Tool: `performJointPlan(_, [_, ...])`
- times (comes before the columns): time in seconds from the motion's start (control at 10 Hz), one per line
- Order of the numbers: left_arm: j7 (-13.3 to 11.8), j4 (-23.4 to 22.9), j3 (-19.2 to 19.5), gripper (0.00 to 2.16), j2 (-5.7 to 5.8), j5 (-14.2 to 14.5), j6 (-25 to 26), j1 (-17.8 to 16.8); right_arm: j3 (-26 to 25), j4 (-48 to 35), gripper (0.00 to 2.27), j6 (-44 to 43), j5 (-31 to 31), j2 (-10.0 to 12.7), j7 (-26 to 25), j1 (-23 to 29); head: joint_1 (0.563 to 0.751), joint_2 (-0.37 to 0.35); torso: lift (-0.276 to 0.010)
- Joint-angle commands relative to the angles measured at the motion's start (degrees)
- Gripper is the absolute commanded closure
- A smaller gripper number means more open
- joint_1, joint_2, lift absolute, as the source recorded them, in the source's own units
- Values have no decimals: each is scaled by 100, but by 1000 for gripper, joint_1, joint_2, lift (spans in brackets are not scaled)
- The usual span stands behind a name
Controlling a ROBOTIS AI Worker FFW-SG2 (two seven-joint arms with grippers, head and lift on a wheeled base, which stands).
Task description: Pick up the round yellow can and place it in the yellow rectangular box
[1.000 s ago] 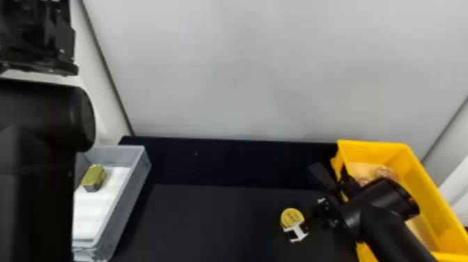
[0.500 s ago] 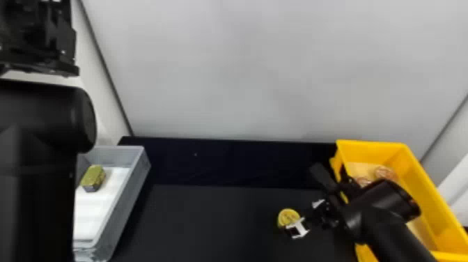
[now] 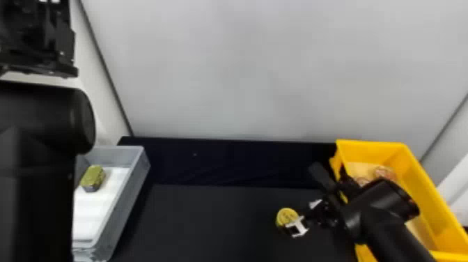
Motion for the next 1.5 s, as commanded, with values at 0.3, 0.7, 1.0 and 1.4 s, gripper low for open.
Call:
performJointPlan(0.3, [-9,-20,-62,266,8,35,79,-10,-224,-1984,667,1040,842,-174,904,466,663,54,-10])
performJointPlan(0.7, [-18,-64,-132,265,43,26,246,-19,-400,-3785,667,2016,1871,-614,1863,439,663,54,-10])
performJointPlan(1.0, [-35,-90,-211,266,104,9,405,-89,-840,-4339,667,2227,2266,-904,2206,474,663,54,-10])
performJointPlan(1.4, [-70,-99,-317,266,192,-27,528,-221,-1411,-4489,667,2236,2521,-1247,2258,738,663,54,-10])
